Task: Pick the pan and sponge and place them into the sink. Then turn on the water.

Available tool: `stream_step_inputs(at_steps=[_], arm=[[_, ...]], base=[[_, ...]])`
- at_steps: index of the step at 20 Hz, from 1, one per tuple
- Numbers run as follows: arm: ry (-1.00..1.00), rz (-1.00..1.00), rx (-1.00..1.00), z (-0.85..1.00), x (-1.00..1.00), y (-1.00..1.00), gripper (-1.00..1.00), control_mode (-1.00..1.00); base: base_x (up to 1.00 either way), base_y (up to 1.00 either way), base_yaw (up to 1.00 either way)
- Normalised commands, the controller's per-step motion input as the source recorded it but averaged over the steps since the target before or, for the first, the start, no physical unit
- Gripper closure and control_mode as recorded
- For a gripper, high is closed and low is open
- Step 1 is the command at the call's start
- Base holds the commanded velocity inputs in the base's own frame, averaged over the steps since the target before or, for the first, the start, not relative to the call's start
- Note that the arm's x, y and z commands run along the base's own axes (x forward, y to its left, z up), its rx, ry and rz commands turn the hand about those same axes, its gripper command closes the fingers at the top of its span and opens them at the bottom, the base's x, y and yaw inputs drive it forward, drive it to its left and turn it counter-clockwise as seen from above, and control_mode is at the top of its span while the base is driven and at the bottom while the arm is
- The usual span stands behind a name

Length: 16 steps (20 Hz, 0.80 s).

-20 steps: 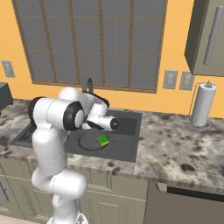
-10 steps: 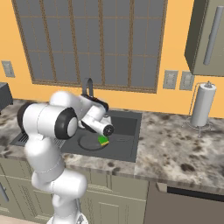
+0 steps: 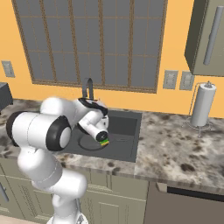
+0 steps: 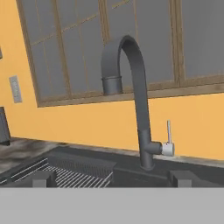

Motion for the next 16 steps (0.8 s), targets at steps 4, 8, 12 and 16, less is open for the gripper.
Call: stream_step_inputs(at_steps=[4, 8, 12, 16], arm=[[-0.07, -0.06, 0.04, 0.49, -0.05, 0.02, -1.0, -1.0], [-0.06, -0.05, 0.01, 0.57, -0.03, 0.0, -1.0, -1.0], [-0.07, -0.04, 0.0, 0.33, -0.02, -0.01, -1.0, -1.0], [-0.04, -0.04, 0.0, 0.05, 0.06, 0.0, -1.0, -1.0]], base=[[0.0, 0.0, 0.0], [0.0, 0.0, 0.0], [0.0, 0.0, 0.0], [0.0, 0.0, 0.0]])
